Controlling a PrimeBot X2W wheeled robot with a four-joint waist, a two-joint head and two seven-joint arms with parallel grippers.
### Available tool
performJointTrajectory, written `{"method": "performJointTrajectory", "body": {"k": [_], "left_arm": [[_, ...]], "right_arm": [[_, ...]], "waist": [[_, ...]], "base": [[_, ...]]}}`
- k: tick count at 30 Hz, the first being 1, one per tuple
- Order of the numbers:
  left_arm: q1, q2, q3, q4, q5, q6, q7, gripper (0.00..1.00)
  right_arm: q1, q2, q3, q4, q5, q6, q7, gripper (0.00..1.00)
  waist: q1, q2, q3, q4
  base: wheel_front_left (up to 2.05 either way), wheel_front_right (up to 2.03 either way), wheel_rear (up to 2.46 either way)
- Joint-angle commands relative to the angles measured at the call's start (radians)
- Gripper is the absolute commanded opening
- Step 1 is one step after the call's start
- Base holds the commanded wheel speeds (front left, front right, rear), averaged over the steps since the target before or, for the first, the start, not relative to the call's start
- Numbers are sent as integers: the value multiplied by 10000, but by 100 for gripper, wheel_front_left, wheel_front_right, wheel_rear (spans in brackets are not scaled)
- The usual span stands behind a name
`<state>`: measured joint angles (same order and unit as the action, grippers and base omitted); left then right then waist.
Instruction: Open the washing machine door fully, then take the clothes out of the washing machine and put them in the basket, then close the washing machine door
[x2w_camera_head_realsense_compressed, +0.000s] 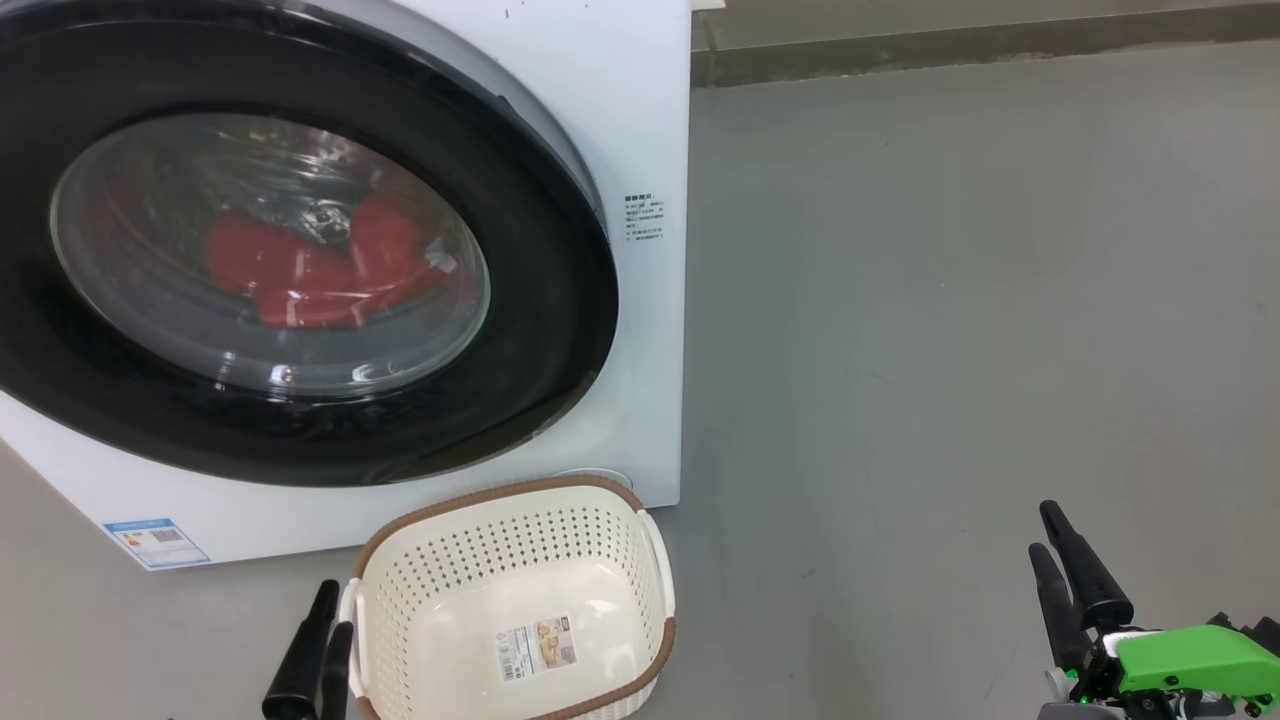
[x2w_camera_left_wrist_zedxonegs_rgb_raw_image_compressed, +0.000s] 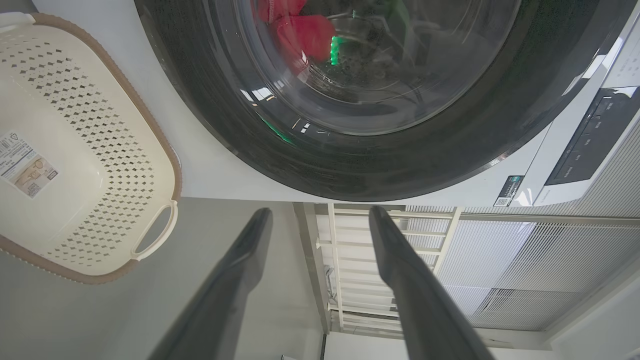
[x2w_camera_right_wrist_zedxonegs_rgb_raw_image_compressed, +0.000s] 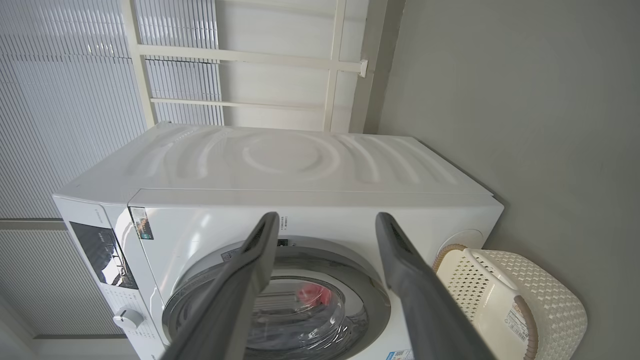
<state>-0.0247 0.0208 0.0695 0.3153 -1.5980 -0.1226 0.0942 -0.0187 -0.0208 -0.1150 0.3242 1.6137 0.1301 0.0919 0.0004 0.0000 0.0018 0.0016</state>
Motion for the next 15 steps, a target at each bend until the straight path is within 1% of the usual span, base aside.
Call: {"method": "performJointTrajectory", "body": {"k": [1,5,15], "left_arm": [[-203,138,37,-321,90,-10,-54,100],[-133,211,1,-402,360,-12,-183,100],[-34,235,50,-651,1615,-18,-479,100]], "right_arm": [[-253,-127,38,-287,-121,2,-59,100],[-214,-174,158,-296,-394,2,-182,100],[-158,-242,427,-248,-1586,3,-476,100]], "waist": [[18,0,-4,4],[-2,0,11,16],[-4,0,33,56]], "base": [[0,0,0],[0,0,0],[0,0,0]]}}
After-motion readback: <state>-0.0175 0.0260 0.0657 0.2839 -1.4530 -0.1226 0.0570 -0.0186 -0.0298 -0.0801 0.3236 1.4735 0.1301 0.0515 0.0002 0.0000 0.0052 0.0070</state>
